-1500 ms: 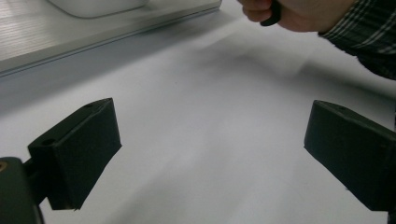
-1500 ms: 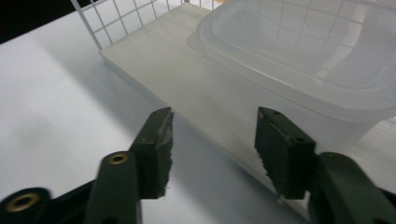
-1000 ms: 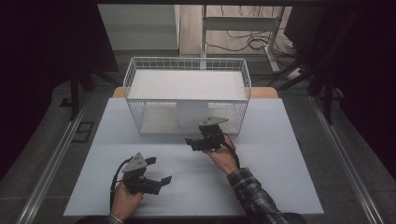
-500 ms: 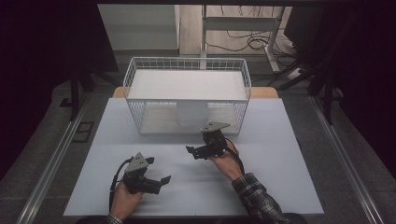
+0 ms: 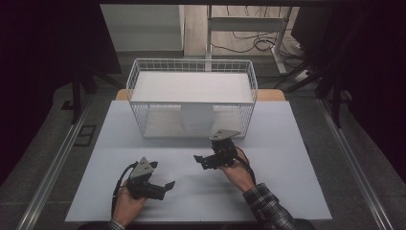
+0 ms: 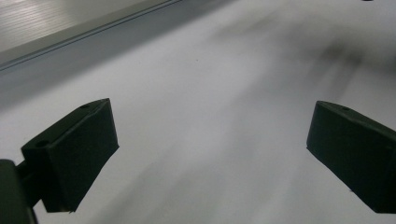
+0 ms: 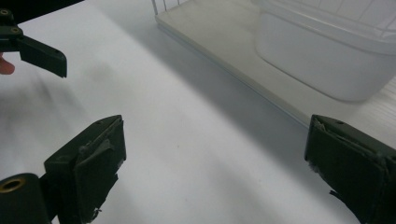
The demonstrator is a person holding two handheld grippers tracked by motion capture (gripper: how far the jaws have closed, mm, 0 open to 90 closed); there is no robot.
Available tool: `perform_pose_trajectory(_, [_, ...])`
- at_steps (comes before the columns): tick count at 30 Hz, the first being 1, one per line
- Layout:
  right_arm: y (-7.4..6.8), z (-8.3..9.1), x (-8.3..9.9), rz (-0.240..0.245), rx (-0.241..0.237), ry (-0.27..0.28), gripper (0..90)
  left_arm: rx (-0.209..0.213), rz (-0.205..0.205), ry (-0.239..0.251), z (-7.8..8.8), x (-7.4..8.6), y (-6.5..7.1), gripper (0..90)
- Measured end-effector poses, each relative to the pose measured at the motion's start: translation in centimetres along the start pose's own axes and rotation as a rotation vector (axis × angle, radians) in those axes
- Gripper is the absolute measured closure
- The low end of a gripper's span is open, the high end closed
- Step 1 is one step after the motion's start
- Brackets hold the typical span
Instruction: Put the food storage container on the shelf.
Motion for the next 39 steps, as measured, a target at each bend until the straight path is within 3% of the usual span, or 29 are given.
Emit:
perform_pose_trajectory(17, [0.0,2.9,0.8,-0.035,0.026,0.015,6.1,-0.048,-0.004,0.003,0.6,0.0,-1.1,1.9])
perform_pose_trajectory(27, [-0.2,3.9,2.5,-0.021,0.038,-0.014,5.1,-0.05,0.002,-0.003,0.6,0.1,-1.3,1.9])
perform_pose_trajectory(39, [0.0,5.5,3.7,-0.033,0.052,-0.01,2.9,-0.045,0.023,-0.002,0.7,0.1,-1.3,1.9])
Point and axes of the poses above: each handheld gripper's, and its own axes: z roughly backward along the jaws, x roughly out of its underside, y roughly to its right, the point moved 10 cm from there along -z, roughly forward along the jaws, and after that the axes turned 4 degrees about z, right-handed, at the moved point
